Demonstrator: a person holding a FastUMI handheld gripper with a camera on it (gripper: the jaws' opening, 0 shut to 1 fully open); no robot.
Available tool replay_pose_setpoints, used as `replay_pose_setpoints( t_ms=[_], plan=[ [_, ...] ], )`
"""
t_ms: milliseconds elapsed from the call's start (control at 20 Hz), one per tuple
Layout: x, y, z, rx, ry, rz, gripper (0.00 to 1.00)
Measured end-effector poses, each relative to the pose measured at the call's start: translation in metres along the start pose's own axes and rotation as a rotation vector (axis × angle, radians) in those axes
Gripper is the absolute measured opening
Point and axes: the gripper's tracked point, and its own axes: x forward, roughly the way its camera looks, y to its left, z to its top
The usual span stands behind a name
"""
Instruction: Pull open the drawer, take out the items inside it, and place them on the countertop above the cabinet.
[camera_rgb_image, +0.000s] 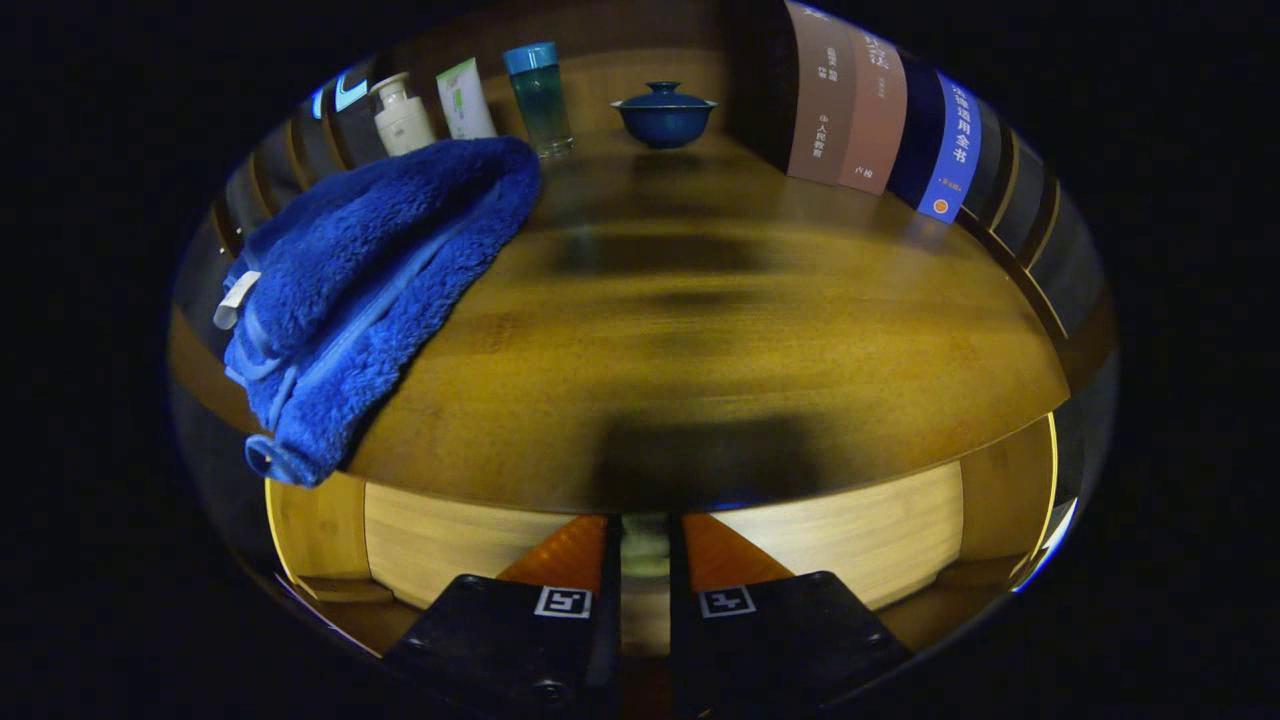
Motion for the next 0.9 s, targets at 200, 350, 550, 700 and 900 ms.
replay_pose_setpoints(
  t_ms=[200, 350, 550, 700, 900],
  plan=[
    [-0.034, 0.005, -0.021, 0.002, -0.016, 0.065, 0.24],
    [-0.056, -0.003, -0.031, 0.001, -0.053, 0.071, 0.24],
    [-0.078, -0.011, -0.031, 0.002, -0.111, 0.071, 0.24],
    [-0.094, -0.012, -0.030, 0.004, -0.153, 0.075, 0.24],
    [-0.116, -0.010, -0.023, 0.008, -0.210, 0.091, 0.24]
  ],
)
